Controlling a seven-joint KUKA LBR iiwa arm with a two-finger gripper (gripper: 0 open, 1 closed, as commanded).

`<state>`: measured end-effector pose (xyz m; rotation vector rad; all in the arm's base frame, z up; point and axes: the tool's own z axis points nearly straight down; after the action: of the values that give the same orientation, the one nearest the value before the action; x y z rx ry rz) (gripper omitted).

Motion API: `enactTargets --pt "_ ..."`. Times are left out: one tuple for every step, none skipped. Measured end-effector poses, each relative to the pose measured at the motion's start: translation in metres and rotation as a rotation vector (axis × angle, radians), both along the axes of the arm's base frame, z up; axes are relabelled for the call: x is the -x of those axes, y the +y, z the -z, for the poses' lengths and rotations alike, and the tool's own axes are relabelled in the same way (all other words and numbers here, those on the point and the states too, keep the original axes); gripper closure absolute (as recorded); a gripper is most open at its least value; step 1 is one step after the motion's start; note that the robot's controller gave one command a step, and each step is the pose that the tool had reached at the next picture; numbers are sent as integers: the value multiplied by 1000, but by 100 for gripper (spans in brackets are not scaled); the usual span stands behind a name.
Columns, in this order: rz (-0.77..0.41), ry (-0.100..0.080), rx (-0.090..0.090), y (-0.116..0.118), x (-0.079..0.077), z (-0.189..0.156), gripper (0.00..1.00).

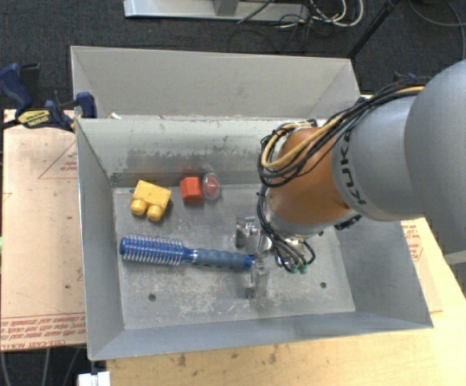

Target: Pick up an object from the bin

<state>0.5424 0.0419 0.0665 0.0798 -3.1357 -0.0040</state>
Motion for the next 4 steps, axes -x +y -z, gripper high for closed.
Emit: enactTargets --pt "99 -4 1 7 3 -4 0" --pt "381 -5 2 5 1 -4 0" --pt "380 -6 3 5 1 -5 100" --pt "431 -10 1 2 -61 -4 100"
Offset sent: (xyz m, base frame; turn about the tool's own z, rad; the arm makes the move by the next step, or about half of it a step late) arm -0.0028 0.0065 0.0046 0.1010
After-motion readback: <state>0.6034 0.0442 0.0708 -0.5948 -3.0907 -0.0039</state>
